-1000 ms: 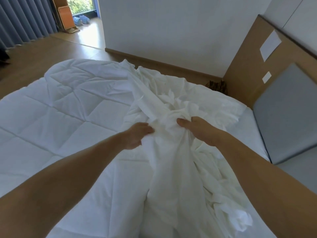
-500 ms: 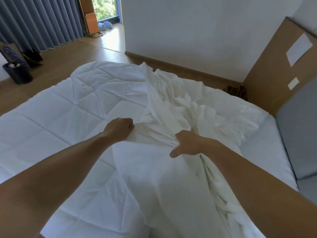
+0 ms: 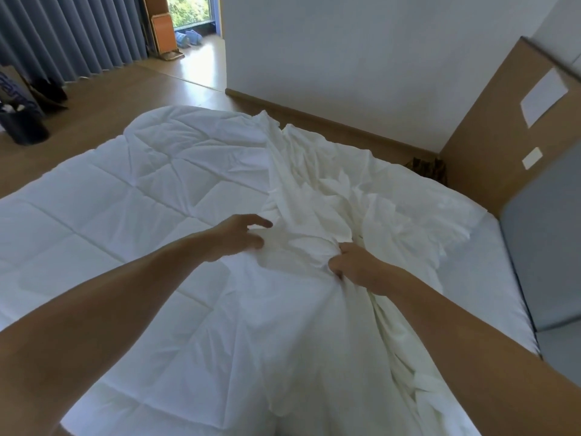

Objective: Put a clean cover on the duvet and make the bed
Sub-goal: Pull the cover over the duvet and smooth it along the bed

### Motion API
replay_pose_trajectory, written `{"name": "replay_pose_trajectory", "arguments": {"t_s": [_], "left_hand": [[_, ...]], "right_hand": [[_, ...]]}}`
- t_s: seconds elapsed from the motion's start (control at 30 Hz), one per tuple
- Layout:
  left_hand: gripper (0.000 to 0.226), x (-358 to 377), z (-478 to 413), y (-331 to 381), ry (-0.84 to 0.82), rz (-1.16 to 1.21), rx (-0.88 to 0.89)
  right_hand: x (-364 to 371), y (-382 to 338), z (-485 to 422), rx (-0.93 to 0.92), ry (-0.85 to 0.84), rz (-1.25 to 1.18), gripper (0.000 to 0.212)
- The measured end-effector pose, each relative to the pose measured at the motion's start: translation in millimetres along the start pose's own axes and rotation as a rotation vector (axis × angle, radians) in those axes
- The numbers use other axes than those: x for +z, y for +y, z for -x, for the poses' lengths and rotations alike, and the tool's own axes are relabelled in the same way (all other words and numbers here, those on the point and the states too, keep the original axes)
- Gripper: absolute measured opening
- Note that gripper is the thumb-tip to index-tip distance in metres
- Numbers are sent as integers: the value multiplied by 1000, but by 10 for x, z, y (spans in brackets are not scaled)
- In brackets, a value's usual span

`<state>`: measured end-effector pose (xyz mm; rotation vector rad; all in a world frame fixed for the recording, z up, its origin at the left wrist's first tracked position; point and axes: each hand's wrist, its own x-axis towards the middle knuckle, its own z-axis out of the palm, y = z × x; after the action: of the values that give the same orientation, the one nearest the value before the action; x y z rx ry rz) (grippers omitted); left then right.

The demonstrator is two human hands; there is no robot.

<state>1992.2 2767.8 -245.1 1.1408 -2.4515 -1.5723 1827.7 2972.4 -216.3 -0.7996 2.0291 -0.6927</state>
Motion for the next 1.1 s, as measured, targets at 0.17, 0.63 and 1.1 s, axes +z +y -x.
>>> {"name": "replay_pose_trajectory", "arguments": {"t_s": [0.17, 0.63, 1.1], "left_hand": [[17, 27, -59, 341, 141, 665, -13], [92, 392, -26, 336, -129, -536, 267], [24, 348, -159, 720, -206, -388, 345]], "right_hand": [[16, -63, 66, 65, -110, 198, 50], [25, 22, 79, -83, -34, 155, 5], [-196, 190, 47, 25, -205, 498, 37]]}}
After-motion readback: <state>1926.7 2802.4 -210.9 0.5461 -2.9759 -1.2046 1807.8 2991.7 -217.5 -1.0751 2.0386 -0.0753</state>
